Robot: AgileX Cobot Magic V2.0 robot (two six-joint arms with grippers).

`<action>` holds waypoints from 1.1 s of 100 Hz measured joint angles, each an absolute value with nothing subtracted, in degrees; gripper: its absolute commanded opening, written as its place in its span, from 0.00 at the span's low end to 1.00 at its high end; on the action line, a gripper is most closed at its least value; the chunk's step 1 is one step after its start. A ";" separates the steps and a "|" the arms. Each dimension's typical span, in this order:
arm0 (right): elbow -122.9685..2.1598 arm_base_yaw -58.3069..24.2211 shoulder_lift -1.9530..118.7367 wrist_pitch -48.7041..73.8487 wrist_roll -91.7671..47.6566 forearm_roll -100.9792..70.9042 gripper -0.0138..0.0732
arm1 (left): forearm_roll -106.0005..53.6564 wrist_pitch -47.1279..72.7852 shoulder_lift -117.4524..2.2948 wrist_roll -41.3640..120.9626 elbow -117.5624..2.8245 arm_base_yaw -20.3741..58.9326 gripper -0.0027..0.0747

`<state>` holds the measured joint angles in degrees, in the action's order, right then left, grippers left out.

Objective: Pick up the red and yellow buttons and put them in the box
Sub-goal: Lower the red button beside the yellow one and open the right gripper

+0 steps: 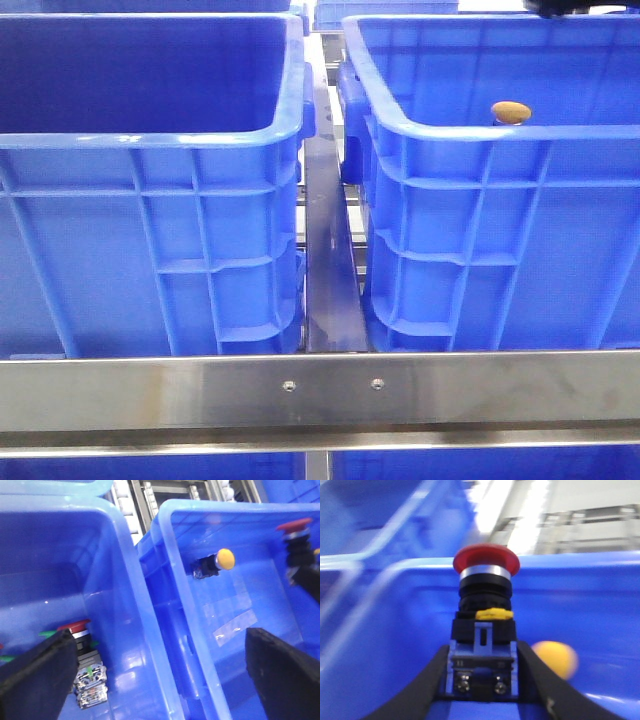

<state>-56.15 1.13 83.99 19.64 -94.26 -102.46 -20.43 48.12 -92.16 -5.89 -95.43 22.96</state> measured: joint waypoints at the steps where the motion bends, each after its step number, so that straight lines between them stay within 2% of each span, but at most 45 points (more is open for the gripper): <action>1: -56.15 1.13 83.99 18.80 -94.26 -102.46 0.38 | -20.43 48.12 -92.16 -5.89 -95.43 22.96 0.85; 32: -56.15 1.13 88.41 7.74 -94.26 -102.07 0.38 | -19.63 48.48 -92.16 -5.69 -95.43 22.96 0.85; 69: -56.97 1.13 98.63 7.36 -94.26 -102.07 0.38 | -19.28 48.48 -92.16 -5.53 -95.43 22.96 0.85; 110: -60.50 1.13 104.55 7.48 -94.26 -102.07 0.38 | -19.29 48.48 -92.16 -5.32 -95.43 22.96 0.85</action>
<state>-60.50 1.13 104.55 7.48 -94.26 -102.07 -19.29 48.48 -92.16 -5.32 -95.43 22.96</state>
